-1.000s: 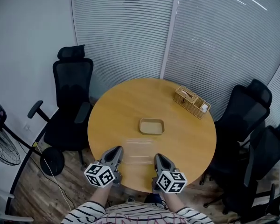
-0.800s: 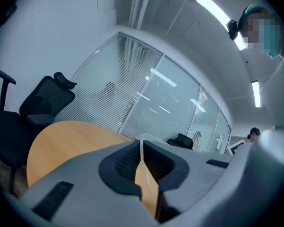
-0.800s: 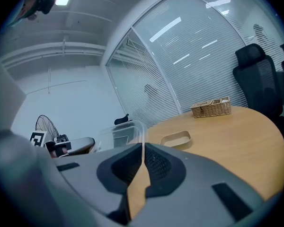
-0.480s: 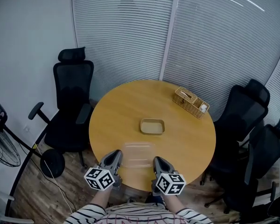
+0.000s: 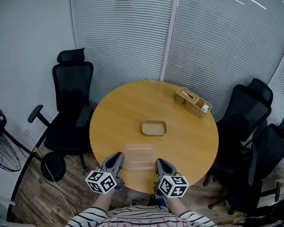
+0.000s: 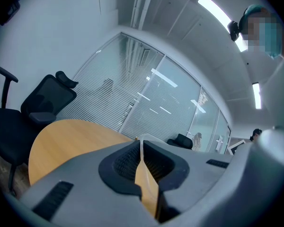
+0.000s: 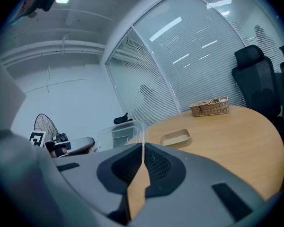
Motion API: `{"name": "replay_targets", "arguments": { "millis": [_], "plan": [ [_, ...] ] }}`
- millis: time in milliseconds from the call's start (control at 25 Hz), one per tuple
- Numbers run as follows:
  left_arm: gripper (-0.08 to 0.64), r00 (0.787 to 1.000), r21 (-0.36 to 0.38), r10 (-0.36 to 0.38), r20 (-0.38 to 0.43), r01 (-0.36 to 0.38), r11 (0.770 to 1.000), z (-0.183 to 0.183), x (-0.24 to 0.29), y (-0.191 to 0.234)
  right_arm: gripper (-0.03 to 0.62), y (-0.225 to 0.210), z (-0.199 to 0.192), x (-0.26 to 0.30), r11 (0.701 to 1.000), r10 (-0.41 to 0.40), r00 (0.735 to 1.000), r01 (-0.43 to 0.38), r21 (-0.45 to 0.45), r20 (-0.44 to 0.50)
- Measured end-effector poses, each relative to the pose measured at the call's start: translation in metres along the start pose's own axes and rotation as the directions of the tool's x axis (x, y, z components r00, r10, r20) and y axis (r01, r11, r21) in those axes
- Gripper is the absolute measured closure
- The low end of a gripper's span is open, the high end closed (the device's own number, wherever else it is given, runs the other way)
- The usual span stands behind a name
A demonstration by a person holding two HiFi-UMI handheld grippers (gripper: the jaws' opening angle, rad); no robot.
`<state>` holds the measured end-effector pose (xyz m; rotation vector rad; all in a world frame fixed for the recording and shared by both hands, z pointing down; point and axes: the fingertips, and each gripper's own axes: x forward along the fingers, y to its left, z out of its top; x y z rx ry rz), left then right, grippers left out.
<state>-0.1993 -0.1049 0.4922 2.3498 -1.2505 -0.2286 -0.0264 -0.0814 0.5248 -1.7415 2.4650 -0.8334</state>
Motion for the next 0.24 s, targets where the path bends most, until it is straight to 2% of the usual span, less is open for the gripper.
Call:
{"name": "replay_targets", "arguments": {
  "millis": [240],
  "plan": [
    [0.518,1.0,-0.004,-0.003,-0.004,0.003,1.0,-0.0017,0.0076,-0.001,0.554,-0.0064,0.0024,0.0024,1.0,-0.004,1.0,0.004,-0.002,-0.007]
  ]
}}
